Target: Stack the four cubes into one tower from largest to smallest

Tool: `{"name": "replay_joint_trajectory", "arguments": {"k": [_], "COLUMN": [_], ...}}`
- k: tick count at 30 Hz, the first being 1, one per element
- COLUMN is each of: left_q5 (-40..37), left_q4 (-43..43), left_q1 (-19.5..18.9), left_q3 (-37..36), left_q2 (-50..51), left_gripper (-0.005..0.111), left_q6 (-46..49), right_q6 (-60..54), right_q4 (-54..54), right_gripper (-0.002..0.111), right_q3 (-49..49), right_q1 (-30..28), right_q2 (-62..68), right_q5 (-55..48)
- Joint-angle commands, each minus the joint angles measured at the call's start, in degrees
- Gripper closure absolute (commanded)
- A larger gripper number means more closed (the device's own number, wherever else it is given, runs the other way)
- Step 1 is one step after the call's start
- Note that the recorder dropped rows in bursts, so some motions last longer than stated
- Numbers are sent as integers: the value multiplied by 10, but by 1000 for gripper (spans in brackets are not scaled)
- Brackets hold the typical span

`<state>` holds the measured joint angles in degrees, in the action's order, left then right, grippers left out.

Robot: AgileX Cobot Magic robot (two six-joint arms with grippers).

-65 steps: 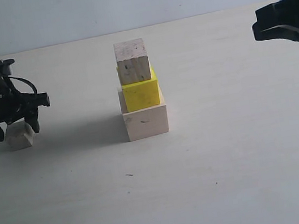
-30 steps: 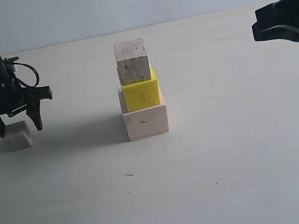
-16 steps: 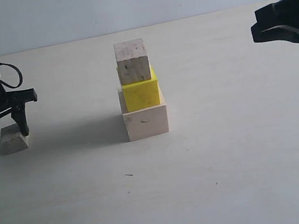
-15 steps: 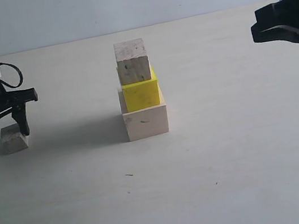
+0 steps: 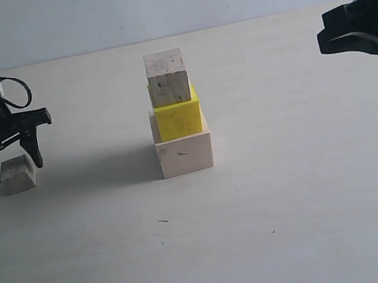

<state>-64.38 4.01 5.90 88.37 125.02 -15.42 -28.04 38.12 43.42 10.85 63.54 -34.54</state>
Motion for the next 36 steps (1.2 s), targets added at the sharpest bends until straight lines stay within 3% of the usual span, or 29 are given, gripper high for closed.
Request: {"name": "replay_joint_trajectory", "arguments": {"k": [1,8,14,19,20,26,29,36], "left_q5": [1,11,7,0,0,16,32,-21], "left_q4": [5,8,8,6,8,97,215,549], "left_q1": [-1,-1,-1,-1,-1,-1,-2,-3], "left_q3": [2,15,17,17,17,17,9,-60], "left_q2": [15,20,20,-3,-21,-110,-153,-227], "left_gripper": [41,41,83,102,107,107,107,107], "left_q6": [3,6,19,88,128,316,442,877], "right_q6": [-4,-4,-4,-4,-4,-9,-9,-9], "right_q4": [5,5,5,5,5,4,4,4], "right_gripper": [108,108,108,108,108,108,108,108], "right_q3": [-2,-2,-2,-2,-2,-2,-2,-2], "right_q1": [-2,-2,-2,-2,-2,-2,-2,-2], "right_q2": [-2,-2,-2,-2,-2,-2,-2,-2], "right_q5": [2,2,2,2,2,2,2,-1]}}
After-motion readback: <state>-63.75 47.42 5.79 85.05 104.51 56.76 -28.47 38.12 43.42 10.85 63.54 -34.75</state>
